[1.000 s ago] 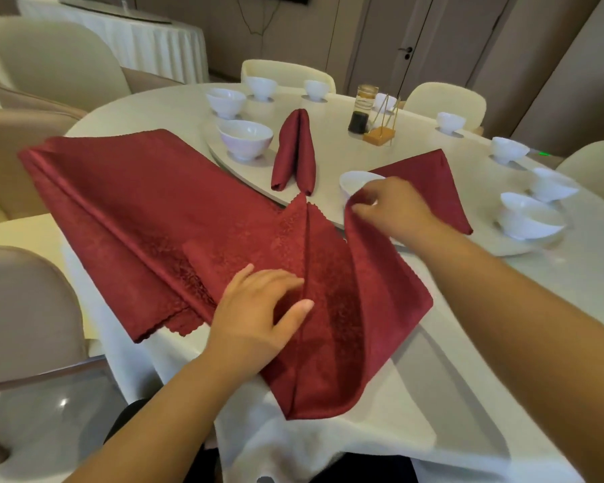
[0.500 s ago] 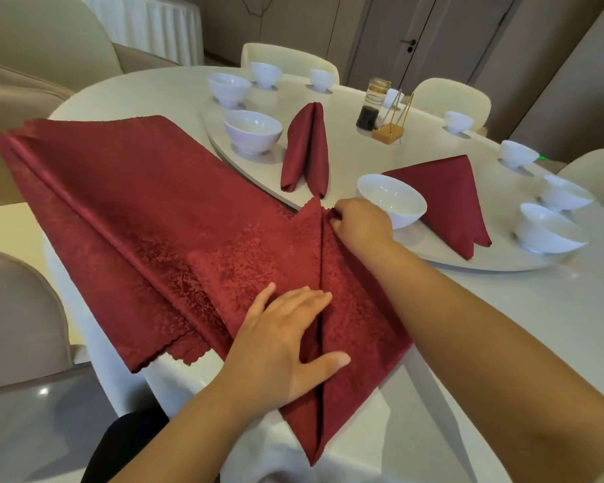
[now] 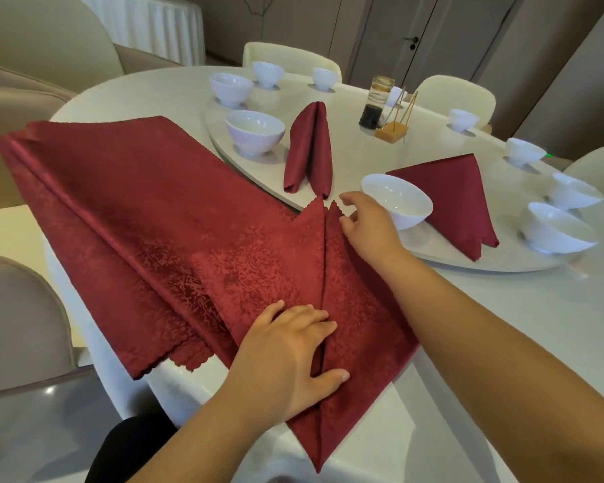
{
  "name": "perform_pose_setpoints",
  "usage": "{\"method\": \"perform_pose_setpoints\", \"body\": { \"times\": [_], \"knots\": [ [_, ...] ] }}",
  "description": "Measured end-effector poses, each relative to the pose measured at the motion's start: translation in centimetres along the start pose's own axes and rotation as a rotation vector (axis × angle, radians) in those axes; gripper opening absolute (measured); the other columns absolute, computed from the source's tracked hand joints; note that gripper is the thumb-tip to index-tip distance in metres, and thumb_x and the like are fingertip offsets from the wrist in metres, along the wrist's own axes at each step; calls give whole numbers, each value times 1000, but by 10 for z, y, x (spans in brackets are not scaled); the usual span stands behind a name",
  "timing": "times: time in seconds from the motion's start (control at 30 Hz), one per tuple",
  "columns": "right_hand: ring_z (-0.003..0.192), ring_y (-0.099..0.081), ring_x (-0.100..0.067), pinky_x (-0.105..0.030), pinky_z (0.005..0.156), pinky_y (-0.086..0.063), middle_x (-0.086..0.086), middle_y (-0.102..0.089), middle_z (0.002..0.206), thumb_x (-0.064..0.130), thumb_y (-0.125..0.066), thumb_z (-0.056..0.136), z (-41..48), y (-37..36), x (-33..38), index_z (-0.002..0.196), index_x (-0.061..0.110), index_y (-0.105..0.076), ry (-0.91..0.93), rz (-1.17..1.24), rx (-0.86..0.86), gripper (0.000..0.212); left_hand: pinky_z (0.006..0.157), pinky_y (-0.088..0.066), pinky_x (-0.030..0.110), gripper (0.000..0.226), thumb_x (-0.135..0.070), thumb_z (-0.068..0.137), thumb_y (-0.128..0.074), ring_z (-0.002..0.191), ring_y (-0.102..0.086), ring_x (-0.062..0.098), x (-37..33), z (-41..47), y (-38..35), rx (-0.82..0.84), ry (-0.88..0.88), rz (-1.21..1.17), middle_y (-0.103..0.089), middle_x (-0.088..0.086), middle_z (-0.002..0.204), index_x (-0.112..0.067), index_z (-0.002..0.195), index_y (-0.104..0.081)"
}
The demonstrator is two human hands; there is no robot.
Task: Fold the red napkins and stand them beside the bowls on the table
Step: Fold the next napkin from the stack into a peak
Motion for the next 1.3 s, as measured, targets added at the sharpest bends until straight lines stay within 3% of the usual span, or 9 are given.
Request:
{"method": "perform_pose_setpoints", "body": {
  "times": [0.27, 0.47, 0.7, 0.8, 0.87, 1.0, 1.1, 1.23, 1.3],
  "knots": [
    [108, -51, -3, -7, 97, -32, 11, -56, 114, 26, -51, 84, -120, 32, -18, 109, 12, -66, 266, 127, 2, 33, 92, -35, 28, 57, -63, 64, -37, 92, -66, 7, 1, 2, -2, 64, 17, 19, -70, -12, 97, -27, 88, -74],
    [137, -24, -11, -18, 108, 0, 8, -28, 146, 86, 3, 65, -143, 5, -58, 137, 23, -41, 161, -171, 319, 105, 82, -51, 30, 59, -67, 65, -33, 95, -65, 2, 0, 3, -8, 178, 32, 68, -68, -17, 99, -32, 91, -72],
    [141, -13, -10, -19, 108, 3, 4, -17, 153, 87, 27, 43, -133, 8, -82, 143, 25, -26, 5, -276, 315, 129, 86, -42, 45, 54, -60, 70, -36, 94, -67, 10, -8, 7, -2, 170, -45, 192, -70, -10, 97, -27, 91, -73],
    [141, -12, -10, -21, 111, 1, 3, -16, 154, 80, 11, 54, -134, 9, -80, 144, 25, -25, 18, -297, 309, 111, 89, -48, 37, 44, -41, 73, -38, 92, -68, 14, -33, 18, 1, 104, -64, 160, -72, -4, 94, -22, 88, -74],
    [141, -11, -10, -23, 112, 1, 3, -15, 154, 67, 7, 58, -134, 10, -79, 144, 25, -24, 20, -295, 300, 101, 99, -31, 33, 46, -37, 78, -35, 103, -63, 13, -59, 28, -1, 141, -21, 148, -69, -1, 106, -19, 98, -72],
    [141, -10, -9, -23, 112, 2, 4, -14, 154, 64, 8, 57, -133, 9, -80, 144, 26, -22, 20, -291, 305, 100, 112, 9, 29, 72, -56, 93, -12, 142, 5, 13, -91, 15, -48, 617, 30, 194, 1, 2, 156, -11, 148, -1],
    [142, -9, -9, -24, 112, 2, 4, -13, 154, 65, 6, 62, -133, 9, -79, 145, 26, -21, 25, -292, 322, 96, 110, 16, 28, 111, -65, 50, 22, 141, 16, 14, -94, 0, -52, 646, -7, 266, 18, 3, 153, -7, 145, 13],
    [142, -7, -10, -24, 112, 3, 4, -11, 155, 49, -20, 96, -135, 10, -77, 145, 25, -19, 25, -294, 342, 55, 100, -29, 30, 99, -56, 89, 15, 115, -57, 19, -83, -20, -39, 573, 97, 80, -57, 13, 126, 1, 115, -62],
    [142, -6, -10, -24, 112, 3, 4, -10, 155, 40, -28, 98, -135, 10, -76, 145, 25, -18, 27, -291, 341, 51, 98, -29, 30, 89, -56, 93, 6, 108, -60, 20, -81, -42, -46, 557, 61, 96, -67, 10, 111, -3, 111, -64]
  ]
}}
Point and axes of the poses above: each hand's wrist, its own z-axis towards the middle knuckle, its own y-axis out of the back of the hand, x = y × z, the point moved 7 cm from there along z, towards the middle knuckle
